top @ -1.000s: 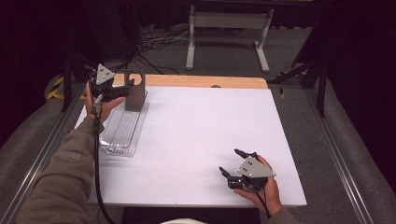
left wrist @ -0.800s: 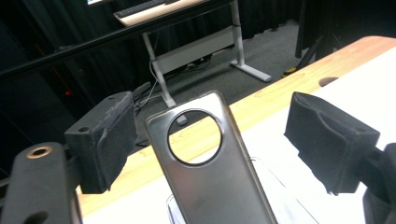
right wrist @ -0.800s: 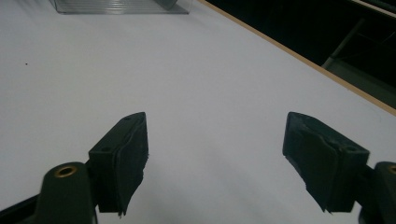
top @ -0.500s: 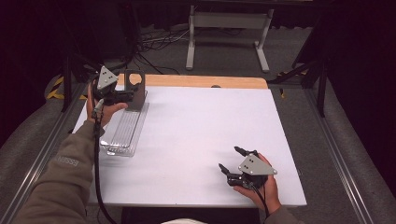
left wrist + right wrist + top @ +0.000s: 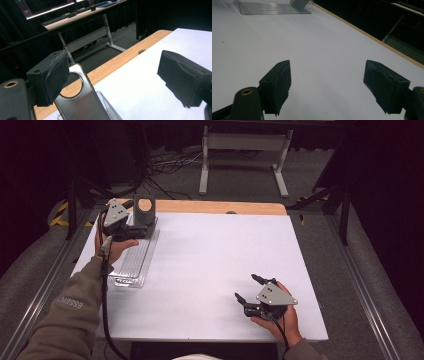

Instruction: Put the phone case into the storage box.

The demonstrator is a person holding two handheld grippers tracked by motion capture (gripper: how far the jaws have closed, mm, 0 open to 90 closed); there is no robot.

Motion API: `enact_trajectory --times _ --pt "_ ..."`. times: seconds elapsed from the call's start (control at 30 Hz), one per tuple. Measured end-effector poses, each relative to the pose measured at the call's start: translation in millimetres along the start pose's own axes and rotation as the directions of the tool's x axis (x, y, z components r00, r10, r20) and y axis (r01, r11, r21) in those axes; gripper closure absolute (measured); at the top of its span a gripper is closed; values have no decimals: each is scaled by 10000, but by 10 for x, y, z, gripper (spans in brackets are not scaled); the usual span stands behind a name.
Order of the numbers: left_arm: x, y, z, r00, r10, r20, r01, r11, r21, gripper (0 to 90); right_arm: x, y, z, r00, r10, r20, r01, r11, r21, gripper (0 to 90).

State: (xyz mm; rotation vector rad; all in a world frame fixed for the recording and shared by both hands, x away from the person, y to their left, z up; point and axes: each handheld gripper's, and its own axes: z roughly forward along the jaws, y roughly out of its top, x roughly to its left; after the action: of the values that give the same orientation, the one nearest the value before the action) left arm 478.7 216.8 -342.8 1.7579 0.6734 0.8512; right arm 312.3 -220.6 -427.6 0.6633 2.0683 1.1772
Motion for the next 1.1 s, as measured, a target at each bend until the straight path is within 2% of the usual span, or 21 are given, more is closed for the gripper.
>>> enact_trajectory --times 0.2,0.47,0.8,0.9,1.1 --pt "-54 3 -66 9999 30 128 -28 9999 -160 101 -13 21 13 10000 -39 2 39 10000 -25 231" --pt "-134 -31 -105 9988 -128 466 149 9989 -446 96 -27 46 53 10000 -73 25 73 10000 -2 234" --pt "-166 -36 -176 9980 -279 573 319 9970 -709 87 -31 115 127 10000 -84 27 85 9998 -154 234" --pt "-174 -44 -209 9963 -440 732 503 9951 -855 82 -19 127 141 10000 -69 -2 69 9999 -147 234" --pt "-212 -68 -280 9935 -431 1055 537 9935 -1004 63 -2 157 150 9999 -122 48 123 9995 -280 232"
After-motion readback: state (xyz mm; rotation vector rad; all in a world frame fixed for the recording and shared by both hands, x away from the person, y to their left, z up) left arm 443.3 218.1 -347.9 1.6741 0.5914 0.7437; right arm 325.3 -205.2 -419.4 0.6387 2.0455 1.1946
